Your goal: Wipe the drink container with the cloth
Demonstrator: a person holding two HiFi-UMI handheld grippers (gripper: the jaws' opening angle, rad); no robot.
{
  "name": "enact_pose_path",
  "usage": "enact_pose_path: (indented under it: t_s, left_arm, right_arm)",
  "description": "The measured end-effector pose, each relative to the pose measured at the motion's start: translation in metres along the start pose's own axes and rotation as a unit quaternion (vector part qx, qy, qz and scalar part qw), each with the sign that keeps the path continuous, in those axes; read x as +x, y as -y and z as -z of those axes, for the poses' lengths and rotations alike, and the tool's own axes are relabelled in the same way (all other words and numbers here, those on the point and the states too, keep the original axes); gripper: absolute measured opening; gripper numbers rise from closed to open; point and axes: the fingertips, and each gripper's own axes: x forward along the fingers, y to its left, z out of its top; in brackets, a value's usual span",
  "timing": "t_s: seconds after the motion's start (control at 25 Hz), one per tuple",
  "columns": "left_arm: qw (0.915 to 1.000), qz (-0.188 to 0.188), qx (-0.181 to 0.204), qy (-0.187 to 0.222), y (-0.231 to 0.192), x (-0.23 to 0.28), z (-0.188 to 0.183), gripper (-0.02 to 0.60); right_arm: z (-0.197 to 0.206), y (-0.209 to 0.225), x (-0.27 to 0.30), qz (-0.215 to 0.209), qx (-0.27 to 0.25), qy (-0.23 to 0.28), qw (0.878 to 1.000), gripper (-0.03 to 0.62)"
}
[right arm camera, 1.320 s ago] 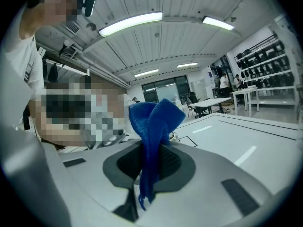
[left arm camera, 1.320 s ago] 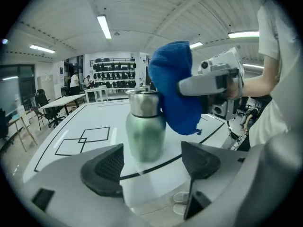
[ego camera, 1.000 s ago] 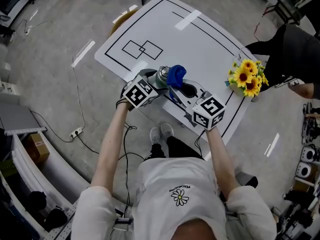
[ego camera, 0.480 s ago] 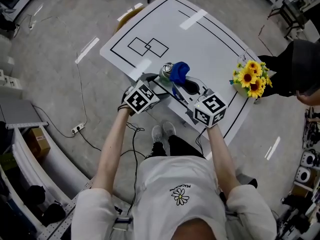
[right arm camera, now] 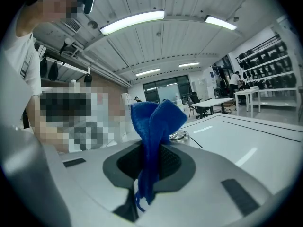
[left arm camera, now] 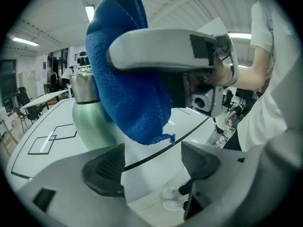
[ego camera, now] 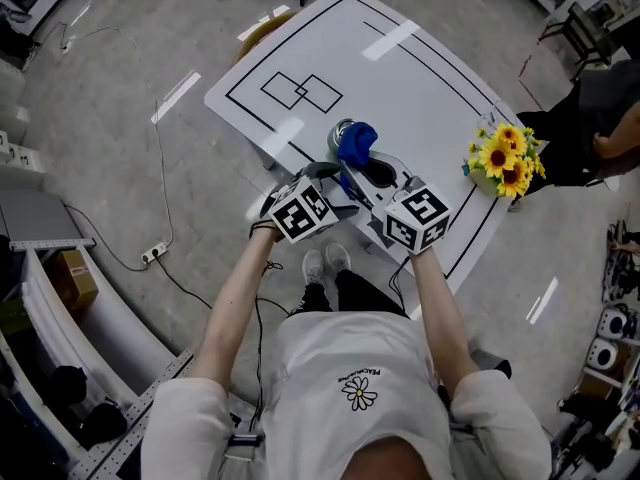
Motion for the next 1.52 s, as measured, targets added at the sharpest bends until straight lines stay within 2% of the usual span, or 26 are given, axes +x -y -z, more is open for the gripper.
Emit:
enact_pose_path:
  t_s: [0.08,0.24,0.32,0.52,0.76,0.96,1.12,1.36,1.52]
  left_arm:
    - [1.0,-0.003,-0.003,0.003,-0.003,-0.009,0.002,0.367]
    - [0.9972,-0.073,0.0,-0.012,-0.05,-0.035,0.016,0.368]
    - [0.9962,-0.085,0.002,-0.019,-0.071,-0.036,0.014,0.368]
    - [0.998,-0.058,0.02,-0.016,-0.088,-0.012,-0.012,0.368]
    - [0.9989,-0.041,0.006,-0.023,-0.079,-0.002,-0.005,0.368]
    - [0.9986,-0.038,0.011,-0.034,-0.066,-0.01,0.001,0.368]
    - [0.9985,-0.036,0.019,-0.037,-0.055,-0.013,0.002,0.368]
    - [0.999,0.002,0.037,-0.024,-0.024,-0.002,-0.008,0.367]
    - [0.9992,-0.013,0.035,-0.014,-0.032,-0.015,-0.009,0.368]
  right_arm:
    - [0.0,0.0,0.0,0.0,-0.001,-0.001,1.0,0.043]
    - [-0.001,-0.001,-0.003,0.003,0.003,0.001,1.0,0.043]
    - [-0.001,0.0,-0.005,0.005,0.005,0.003,1.0,0.043]
    - [-0.002,0.002,-0.005,0.007,0.01,0.005,1.0,0.043]
    - [-0.004,0.005,-0.004,0.015,0.008,0.01,1.0,0.043]
    - [-0.005,0.02,-0.011,0.047,0.011,0.017,0.999,0.043]
    - [-0.006,0.025,-0.013,0.056,0.008,0.017,0.998,0.043]
    - [-0.008,0.021,-0.009,0.054,0.004,0.016,0.998,0.043]
    - [-0.008,0.022,-0.009,0.054,0.007,0.017,0.998,0.043]
